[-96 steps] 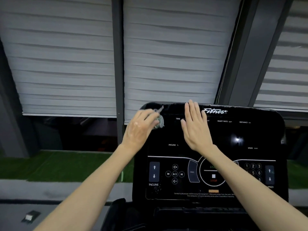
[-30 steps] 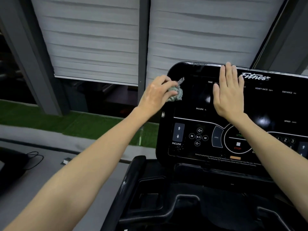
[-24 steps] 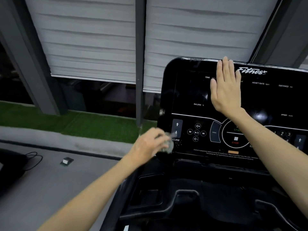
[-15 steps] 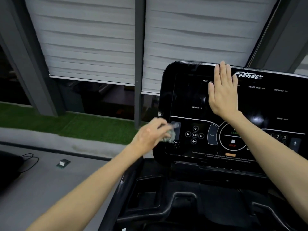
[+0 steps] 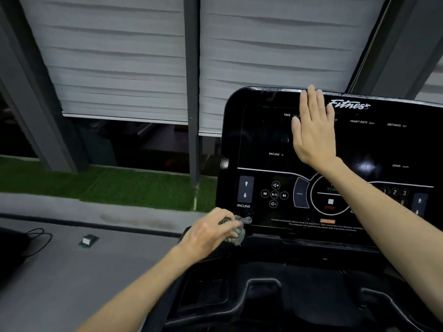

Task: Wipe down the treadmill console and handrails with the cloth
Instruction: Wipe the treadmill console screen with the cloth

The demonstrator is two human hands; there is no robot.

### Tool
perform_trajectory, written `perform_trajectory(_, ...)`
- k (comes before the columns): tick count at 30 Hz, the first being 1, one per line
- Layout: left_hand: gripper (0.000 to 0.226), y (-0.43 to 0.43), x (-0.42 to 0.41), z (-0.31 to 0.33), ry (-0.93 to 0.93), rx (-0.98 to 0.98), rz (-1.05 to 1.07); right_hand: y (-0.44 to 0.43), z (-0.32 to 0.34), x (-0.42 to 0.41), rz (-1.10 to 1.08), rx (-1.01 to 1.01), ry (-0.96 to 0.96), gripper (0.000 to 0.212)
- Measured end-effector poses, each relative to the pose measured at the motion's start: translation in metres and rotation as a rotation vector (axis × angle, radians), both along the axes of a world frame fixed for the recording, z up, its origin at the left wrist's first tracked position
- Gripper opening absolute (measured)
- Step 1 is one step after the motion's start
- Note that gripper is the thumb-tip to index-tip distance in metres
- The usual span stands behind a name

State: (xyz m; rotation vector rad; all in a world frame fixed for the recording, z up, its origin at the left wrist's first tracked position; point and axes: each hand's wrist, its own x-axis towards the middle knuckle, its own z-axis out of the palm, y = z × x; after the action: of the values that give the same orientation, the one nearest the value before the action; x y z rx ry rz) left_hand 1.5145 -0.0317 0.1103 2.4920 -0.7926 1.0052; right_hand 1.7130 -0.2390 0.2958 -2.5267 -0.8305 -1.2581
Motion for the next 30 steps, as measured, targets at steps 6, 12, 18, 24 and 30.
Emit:
perform_trajectory(6, 0.023, 0.002, 0.049, 0.082, -0.122, -0.003, 0.067, 0.000, 0.001, -0.001, -0.001, 0.000, -0.016, 0.057)
perform_trajectory(12, 0.023, -0.015, 0.099, 0.174, -0.235, -0.147, 0.231, -0.001, 0.002, 0.001, 0.006, -0.003, -0.020, 0.057)
perform_trajectory(18, 0.015, -0.031, 0.046, 0.057, -0.071, 0.068, -0.030, -0.001, 0.001, 0.000, 0.023, 0.008, -0.014, 0.057)
perform_trajectory(24, 0.020, -0.024, 0.053, 0.071, -0.075, 0.202, -0.056, -0.001, 0.001, -0.001, 0.016, -0.012, -0.016, 0.057)
perform_trajectory(30, 0.027, -0.022, 0.129, 0.208, -0.290, -0.021, 0.202, -0.003, 0.004, -0.003, 0.029, -0.023, 0.004, 0.057)
